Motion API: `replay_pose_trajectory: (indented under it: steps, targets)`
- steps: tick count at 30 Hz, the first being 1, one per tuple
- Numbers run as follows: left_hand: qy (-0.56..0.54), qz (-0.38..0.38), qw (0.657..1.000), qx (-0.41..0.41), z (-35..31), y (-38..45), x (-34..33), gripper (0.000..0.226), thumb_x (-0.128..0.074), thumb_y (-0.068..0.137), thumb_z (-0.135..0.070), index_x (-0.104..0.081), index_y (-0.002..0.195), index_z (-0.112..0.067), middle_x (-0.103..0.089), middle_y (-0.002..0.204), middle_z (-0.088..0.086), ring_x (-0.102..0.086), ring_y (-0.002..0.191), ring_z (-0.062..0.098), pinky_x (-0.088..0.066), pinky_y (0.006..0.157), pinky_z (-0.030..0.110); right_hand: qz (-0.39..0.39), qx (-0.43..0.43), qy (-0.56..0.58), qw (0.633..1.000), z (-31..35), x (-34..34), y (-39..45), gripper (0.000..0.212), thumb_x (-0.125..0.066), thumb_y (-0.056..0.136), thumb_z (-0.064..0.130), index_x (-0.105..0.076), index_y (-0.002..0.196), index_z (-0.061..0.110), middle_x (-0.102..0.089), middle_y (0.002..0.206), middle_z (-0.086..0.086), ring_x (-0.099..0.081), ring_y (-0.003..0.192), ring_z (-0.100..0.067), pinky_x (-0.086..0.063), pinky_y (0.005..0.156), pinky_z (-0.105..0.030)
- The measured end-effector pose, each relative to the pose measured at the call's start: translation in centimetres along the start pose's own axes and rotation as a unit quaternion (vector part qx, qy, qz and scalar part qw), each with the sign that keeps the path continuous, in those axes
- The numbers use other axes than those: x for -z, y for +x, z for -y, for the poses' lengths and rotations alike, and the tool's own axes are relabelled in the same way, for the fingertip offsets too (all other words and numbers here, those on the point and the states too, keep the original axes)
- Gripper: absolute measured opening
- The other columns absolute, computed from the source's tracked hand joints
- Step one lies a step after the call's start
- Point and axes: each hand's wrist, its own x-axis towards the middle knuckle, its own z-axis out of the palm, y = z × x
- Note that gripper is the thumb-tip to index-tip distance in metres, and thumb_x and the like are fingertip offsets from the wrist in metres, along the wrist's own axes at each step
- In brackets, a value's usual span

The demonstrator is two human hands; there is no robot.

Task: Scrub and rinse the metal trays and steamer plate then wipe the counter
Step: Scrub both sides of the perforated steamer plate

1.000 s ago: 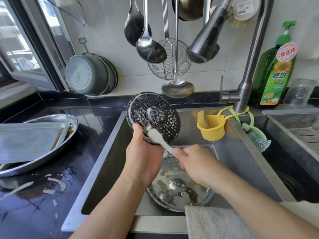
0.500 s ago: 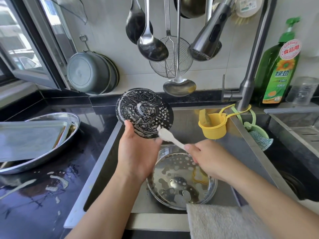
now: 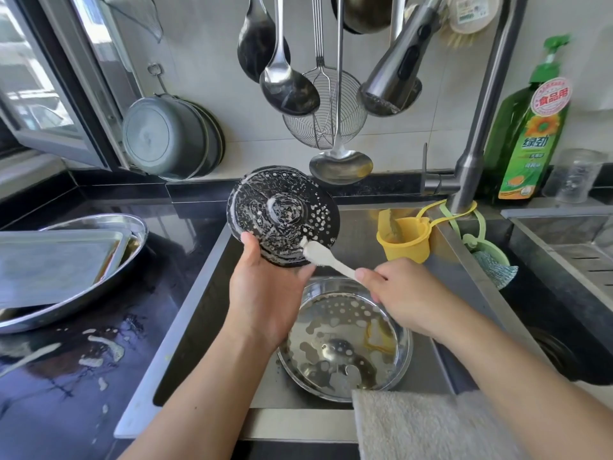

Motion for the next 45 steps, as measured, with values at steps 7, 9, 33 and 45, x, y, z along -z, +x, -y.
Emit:
replay_pose_trajectory:
  steps: [7,9,33,45]
  targets:
    - [0.000,-0.016,1.000,-0.023,-0.3,0.3,0.7,0.059,-0.025,0.111,-0.050,-0.043,0.154,-0.015,-0.061,0.146,0.014,-0.062,0.130,0.038,-0.041,0.116,0.061,-0.009,-0.036,0.052,0.998,-0.2,1.6,-0.1,0.052,-0.047,0.104,0.047,-0.058,0.065,0.014,-0.046,0.052,0.004,-0.044,0.053,-0.016,-0.033,0.054,-0.030]
    - [0.004,-0.019,1.000,-0.021,-0.2,0.4,0.6,0.057,-0.027,0.111,-0.049,-0.047,0.151,-0.015,-0.062,0.144,0.014,-0.063,0.128,0.038,-0.044,0.113,0.061,-0.003,-0.031,0.058,0.998,-0.1,1.5,-0.3,0.052,-0.048,0.103,0.048,-0.057,0.063,0.016,-0.047,0.051,0.005,-0.044,0.053,-0.015,-0.034,0.054,-0.029]
    - [0.128,0.030,0.991,-0.003,1.2,-0.4,-0.1,0.057,-0.022,0.112,-0.048,-0.042,0.154,-0.014,-0.061,0.145,0.014,-0.060,0.132,0.036,-0.052,0.106,0.055,0.023,0.005,0.041,0.999,1.5,-1.1,-0.5,0.056,-0.046,0.102,0.052,-0.056,0.059,0.018,-0.047,0.038,0.008,-0.047,0.049,-0.015,-0.032,0.052,-0.029]
    - [0.033,0.015,0.999,-0.014,-0.1,0.5,0.8,0.062,-0.028,0.110,-0.052,-0.040,0.156,-0.013,-0.054,0.152,0.015,-0.055,0.136,0.038,-0.043,0.114,0.061,0.020,-0.011,0.044,0.999,0.6,0.0,-0.2,0.055,-0.047,0.102,0.050,-0.055,0.059,0.018,-0.050,0.047,0.005,-0.048,0.052,-0.018,-0.037,0.056,-0.030]
